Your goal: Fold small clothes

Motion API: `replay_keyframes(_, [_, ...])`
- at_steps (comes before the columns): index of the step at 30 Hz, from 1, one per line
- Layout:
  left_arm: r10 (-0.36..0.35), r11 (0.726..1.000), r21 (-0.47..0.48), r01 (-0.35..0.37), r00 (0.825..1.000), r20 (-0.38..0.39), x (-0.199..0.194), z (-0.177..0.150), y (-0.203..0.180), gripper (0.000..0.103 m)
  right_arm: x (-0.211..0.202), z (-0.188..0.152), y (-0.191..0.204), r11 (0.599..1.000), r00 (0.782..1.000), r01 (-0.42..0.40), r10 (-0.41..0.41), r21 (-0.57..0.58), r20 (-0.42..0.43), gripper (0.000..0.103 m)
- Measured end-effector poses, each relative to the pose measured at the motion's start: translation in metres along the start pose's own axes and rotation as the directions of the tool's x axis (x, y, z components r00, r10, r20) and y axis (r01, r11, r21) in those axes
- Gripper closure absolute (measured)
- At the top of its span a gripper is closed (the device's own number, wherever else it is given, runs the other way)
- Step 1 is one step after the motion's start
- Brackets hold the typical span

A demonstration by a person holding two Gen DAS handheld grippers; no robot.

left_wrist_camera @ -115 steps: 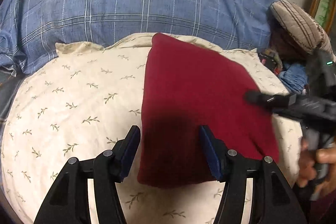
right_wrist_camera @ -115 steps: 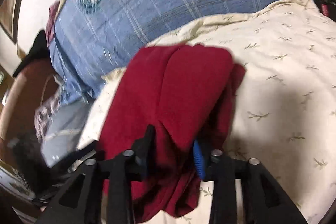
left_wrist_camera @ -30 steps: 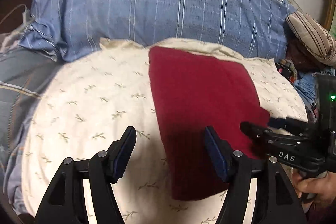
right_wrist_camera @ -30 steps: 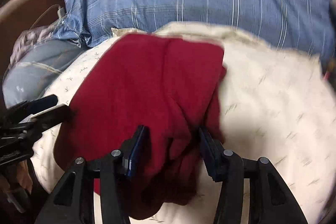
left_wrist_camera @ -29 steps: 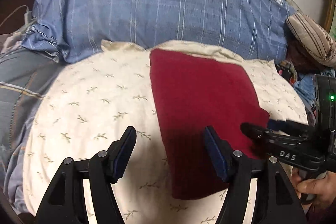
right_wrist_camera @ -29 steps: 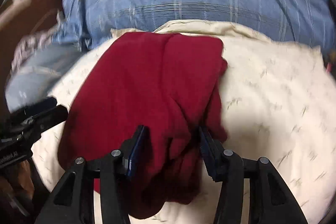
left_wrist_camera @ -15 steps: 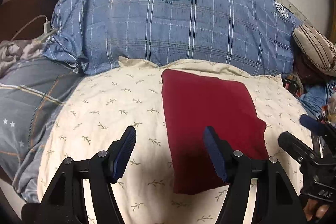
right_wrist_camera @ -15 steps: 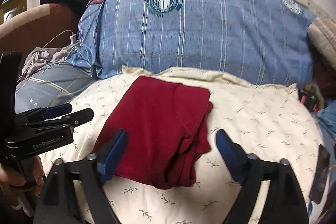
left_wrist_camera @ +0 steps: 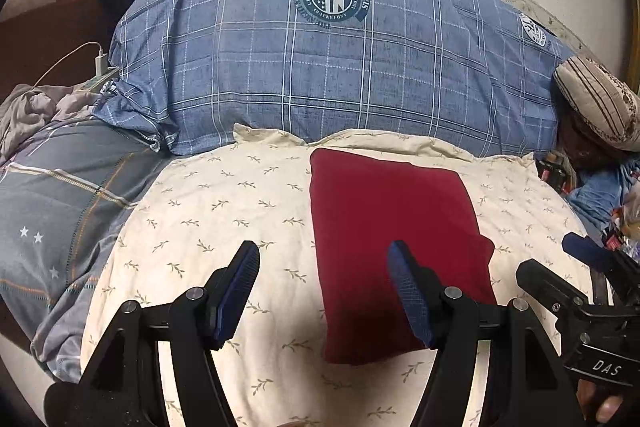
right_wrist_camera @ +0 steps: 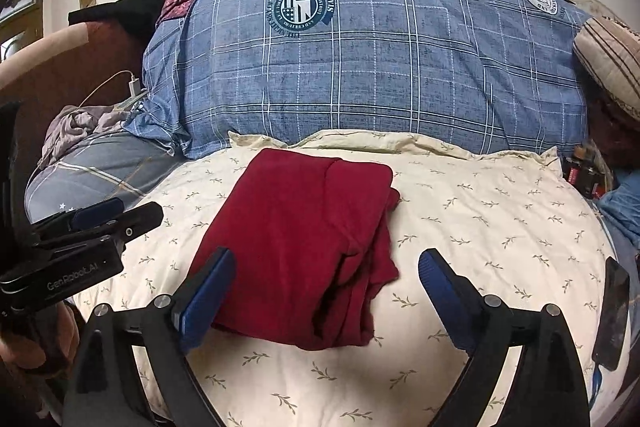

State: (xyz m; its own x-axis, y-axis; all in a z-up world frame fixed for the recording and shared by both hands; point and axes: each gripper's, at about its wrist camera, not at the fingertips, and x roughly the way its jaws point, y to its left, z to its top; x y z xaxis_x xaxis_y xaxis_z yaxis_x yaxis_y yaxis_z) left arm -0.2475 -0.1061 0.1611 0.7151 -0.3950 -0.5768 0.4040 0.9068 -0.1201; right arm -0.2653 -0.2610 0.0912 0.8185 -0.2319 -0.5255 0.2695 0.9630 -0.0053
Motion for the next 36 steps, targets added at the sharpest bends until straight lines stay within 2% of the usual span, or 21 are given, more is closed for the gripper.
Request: replay_keyframes(36, [0.011, 1.000, 0.021, -0.010, 0.999, -0.037, 0.025, 0.005, -0.004, 0.037, 0.027, -0.002, 0.006, 1.000, 0.998, -0.014, 0.014, 0.005, -0.068, 0.008])
